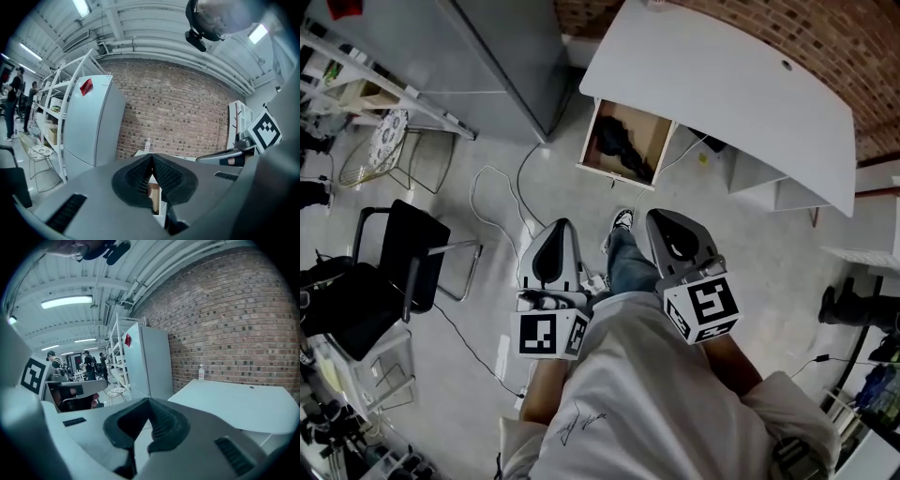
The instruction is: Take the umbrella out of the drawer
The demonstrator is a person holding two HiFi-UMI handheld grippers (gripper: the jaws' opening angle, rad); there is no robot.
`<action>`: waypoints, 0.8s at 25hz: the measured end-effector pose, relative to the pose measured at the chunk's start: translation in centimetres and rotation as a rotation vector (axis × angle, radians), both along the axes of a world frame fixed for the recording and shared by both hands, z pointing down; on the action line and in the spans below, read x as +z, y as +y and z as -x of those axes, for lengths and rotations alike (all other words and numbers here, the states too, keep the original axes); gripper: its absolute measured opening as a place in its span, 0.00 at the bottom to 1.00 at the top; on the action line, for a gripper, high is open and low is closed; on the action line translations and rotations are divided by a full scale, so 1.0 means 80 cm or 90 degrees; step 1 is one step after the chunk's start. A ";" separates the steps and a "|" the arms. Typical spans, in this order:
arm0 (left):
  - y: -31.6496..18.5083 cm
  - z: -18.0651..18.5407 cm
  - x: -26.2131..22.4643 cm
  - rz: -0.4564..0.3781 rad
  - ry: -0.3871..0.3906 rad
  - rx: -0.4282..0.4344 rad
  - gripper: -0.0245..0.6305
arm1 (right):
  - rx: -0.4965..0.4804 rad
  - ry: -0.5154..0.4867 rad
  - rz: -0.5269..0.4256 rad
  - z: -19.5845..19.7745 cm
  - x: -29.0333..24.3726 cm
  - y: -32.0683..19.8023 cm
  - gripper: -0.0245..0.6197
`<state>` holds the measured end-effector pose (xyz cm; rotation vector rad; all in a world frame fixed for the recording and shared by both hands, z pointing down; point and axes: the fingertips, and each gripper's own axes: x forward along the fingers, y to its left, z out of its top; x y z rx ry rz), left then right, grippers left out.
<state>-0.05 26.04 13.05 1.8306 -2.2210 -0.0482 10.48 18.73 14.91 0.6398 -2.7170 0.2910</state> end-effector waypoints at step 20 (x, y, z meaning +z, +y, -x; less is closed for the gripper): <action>-0.250 0.072 0.028 0.049 -0.003 0.155 0.06 | 0.066 0.007 0.075 0.081 0.054 -0.209 0.05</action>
